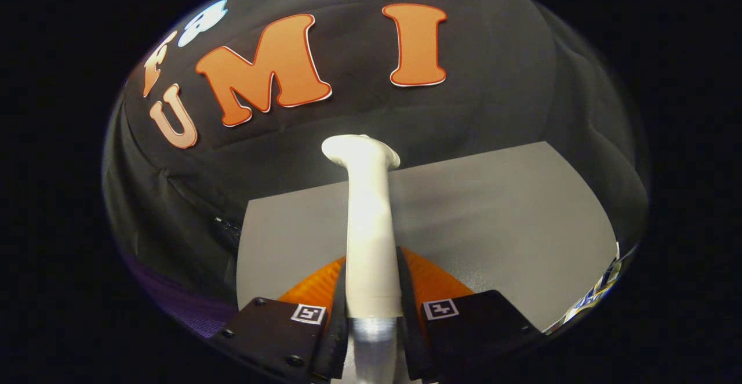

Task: Iron the clothes twice with a garment steamer, once on the left side and once on the right side.

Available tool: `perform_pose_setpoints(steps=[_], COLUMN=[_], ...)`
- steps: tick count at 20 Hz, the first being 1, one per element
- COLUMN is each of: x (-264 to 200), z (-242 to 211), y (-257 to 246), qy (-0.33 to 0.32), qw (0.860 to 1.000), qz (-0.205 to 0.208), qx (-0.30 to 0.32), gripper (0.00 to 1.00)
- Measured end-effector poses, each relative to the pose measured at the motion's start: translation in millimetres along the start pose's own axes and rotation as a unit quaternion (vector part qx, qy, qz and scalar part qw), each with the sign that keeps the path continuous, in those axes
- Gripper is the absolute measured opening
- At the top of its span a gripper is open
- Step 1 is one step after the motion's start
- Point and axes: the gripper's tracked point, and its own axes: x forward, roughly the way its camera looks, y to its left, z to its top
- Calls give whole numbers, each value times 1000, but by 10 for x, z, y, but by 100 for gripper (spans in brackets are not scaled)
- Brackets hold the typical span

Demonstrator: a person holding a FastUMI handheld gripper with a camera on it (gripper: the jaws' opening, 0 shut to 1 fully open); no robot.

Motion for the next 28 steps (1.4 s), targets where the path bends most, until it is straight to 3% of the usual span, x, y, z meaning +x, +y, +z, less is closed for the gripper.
perform_pose_setpoints(steps=[18,24,28], x=[-1815,-2500,-3224], z=[-157,-258,-316], y=[365,580,771], qy=[-177,-224,-281], qw=[984,972,957], qz=[-6,-5,-19], qx=[31,66,68], gripper=[47,43,43])
